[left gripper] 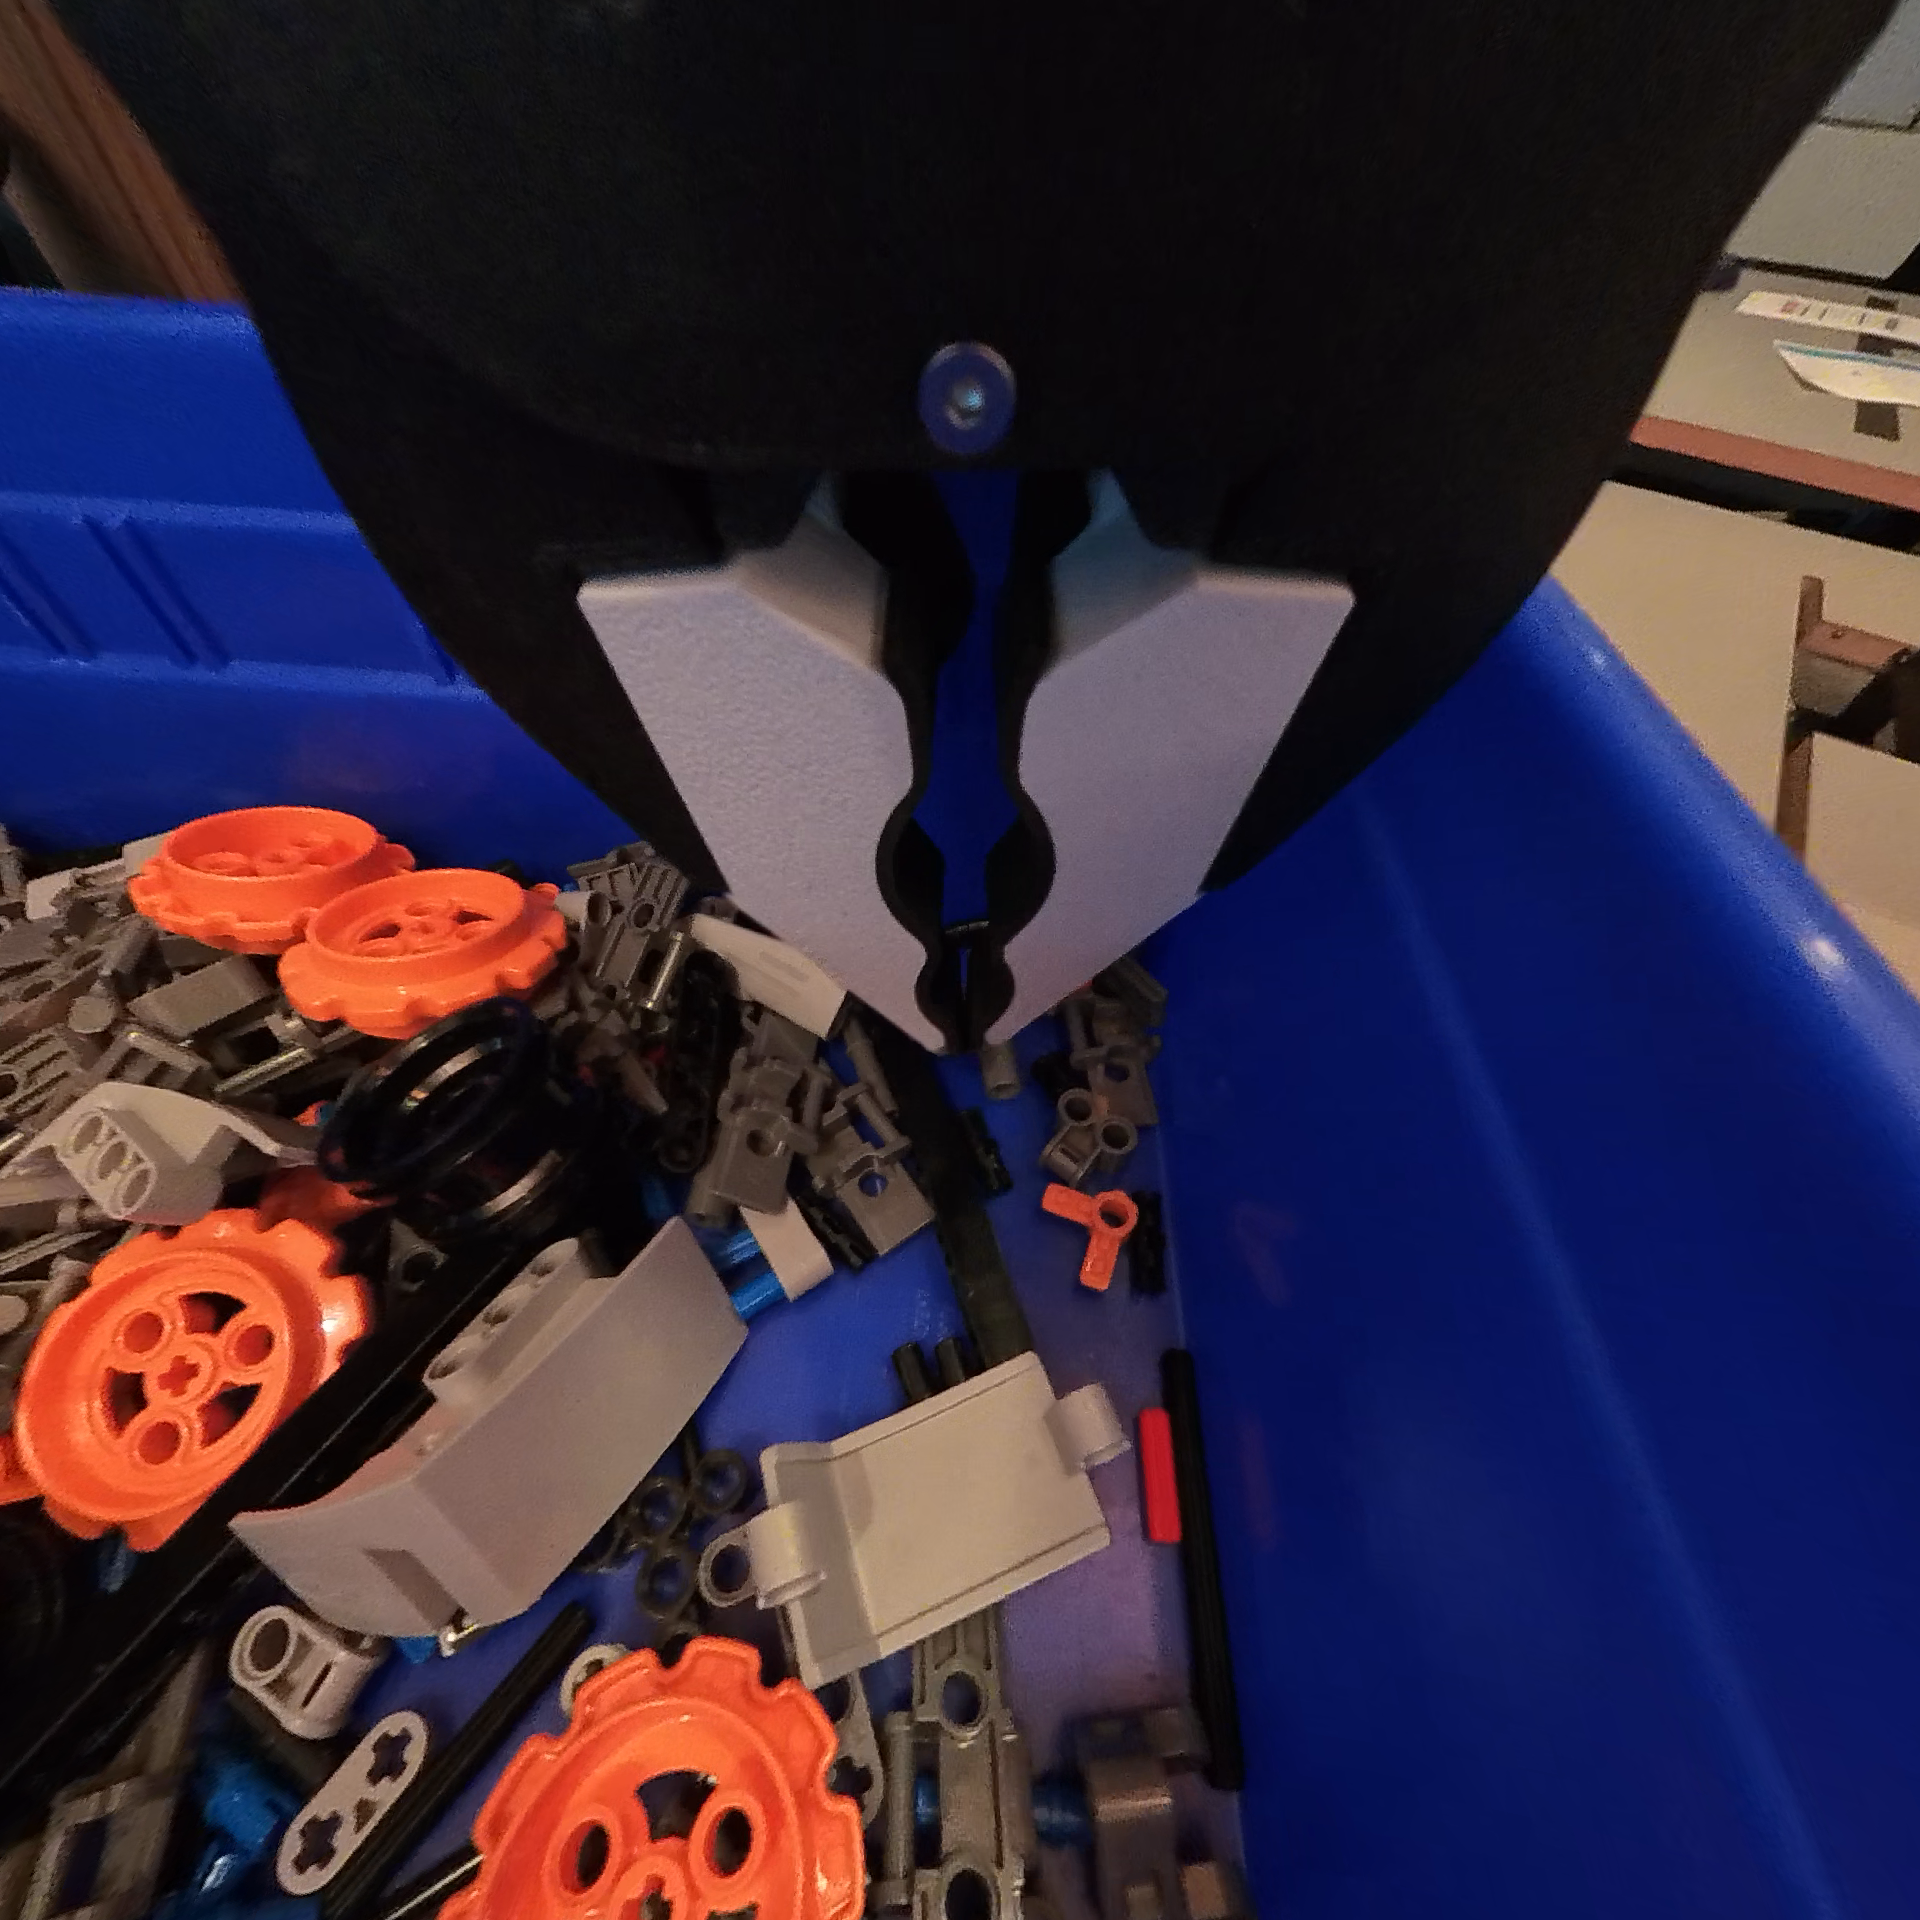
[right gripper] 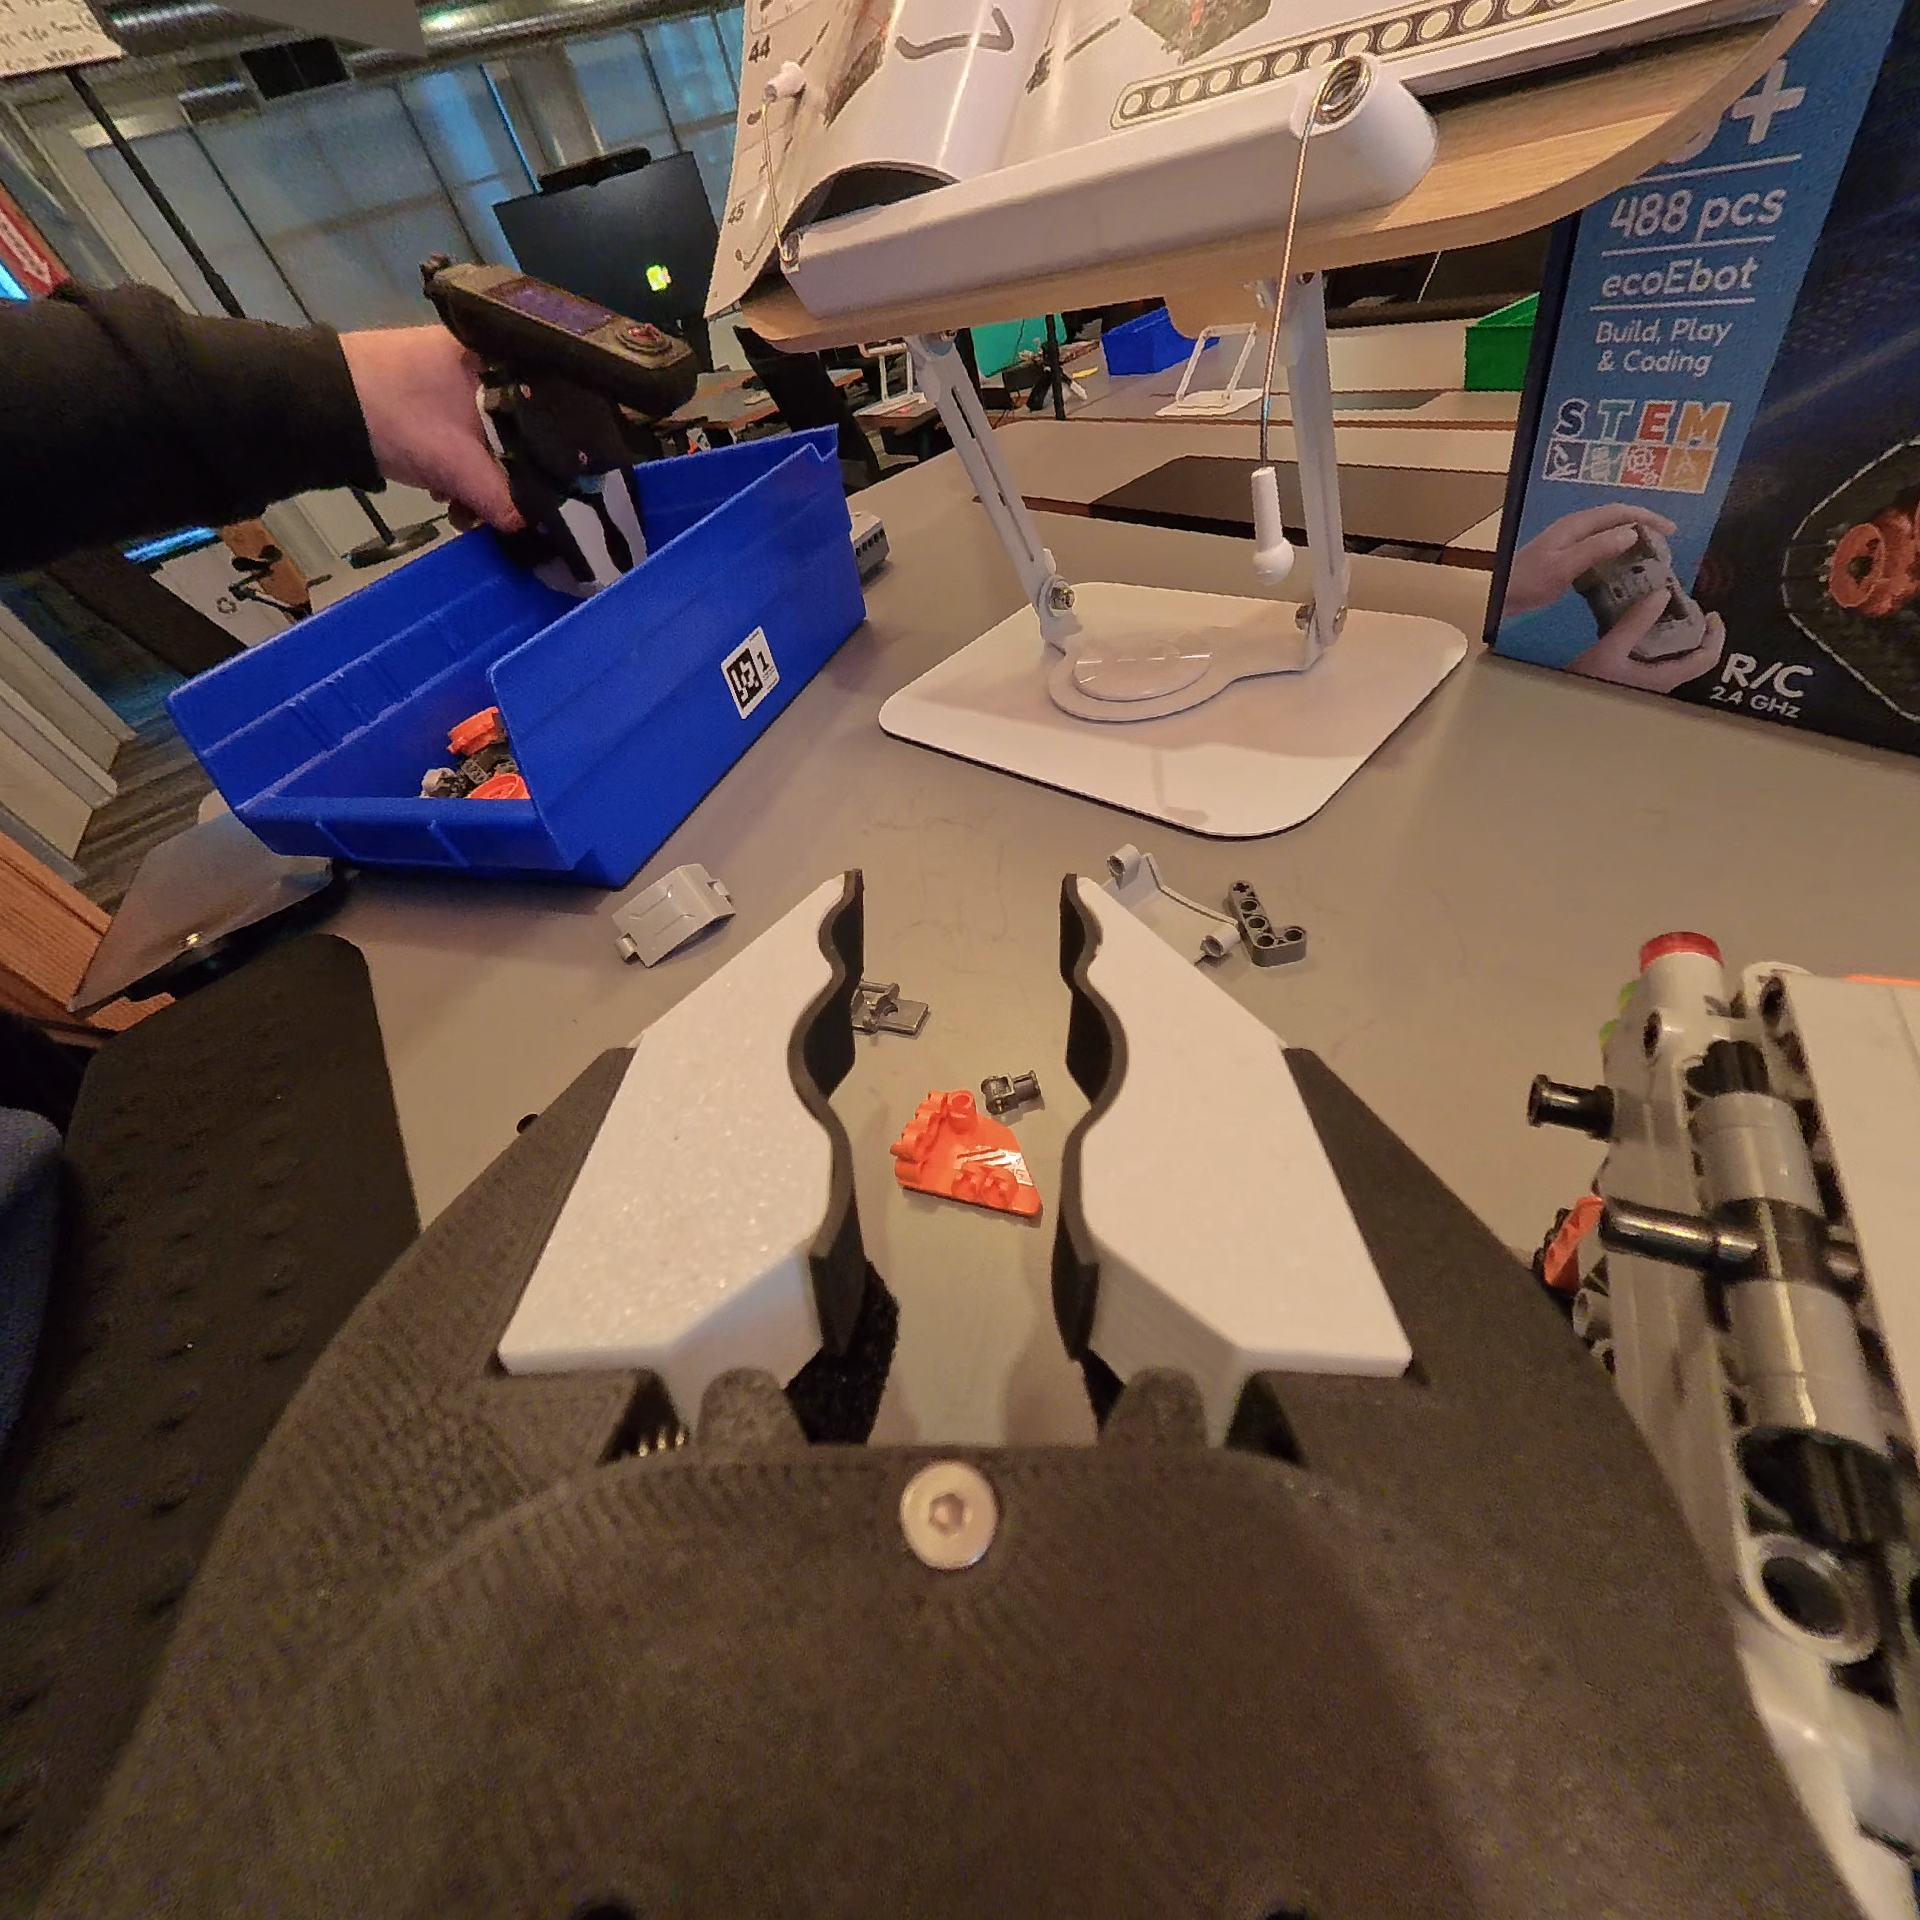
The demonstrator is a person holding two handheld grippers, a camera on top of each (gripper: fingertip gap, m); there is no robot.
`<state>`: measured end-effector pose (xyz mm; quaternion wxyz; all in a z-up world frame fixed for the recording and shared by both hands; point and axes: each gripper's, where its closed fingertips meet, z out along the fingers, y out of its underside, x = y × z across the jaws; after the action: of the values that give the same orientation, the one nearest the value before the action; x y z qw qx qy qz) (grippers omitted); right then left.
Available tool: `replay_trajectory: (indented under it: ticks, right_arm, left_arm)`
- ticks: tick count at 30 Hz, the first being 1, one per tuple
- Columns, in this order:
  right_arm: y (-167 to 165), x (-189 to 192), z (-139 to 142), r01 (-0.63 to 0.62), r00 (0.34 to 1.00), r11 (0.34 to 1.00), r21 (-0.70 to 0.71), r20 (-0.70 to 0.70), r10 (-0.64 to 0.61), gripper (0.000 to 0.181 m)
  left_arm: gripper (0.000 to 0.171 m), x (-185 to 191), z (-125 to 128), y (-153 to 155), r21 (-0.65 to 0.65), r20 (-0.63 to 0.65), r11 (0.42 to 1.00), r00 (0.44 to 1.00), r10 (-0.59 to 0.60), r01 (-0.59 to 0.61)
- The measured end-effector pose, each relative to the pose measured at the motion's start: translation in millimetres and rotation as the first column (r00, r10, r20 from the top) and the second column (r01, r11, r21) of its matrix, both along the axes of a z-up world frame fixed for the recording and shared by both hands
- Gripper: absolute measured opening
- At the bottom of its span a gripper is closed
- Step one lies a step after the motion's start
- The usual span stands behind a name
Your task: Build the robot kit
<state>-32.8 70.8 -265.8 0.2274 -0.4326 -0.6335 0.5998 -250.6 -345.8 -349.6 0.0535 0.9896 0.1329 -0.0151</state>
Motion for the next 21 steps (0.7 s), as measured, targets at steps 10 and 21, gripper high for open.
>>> replay_trajectory:
  ticks: [10, 21]
  right_arm:
    - [0, 0, 0, 0.0, 1.0, 1.0, 0.001, -0.001, 0.0, 0.035]
    - [0, 0, 1, 0.002, 1.0, 1.0, 0.0, -0.004, -0.002, 0.035]
  left_arm:
    - [0.009, -3, 1, -3, -0.034, -0.045, 0.999, 0.999, -0.003, 0.001]
    - [0.005, -1, -6, -2, -0.047, -0.016, 0.998, 0.999, -0.045, 0.044]
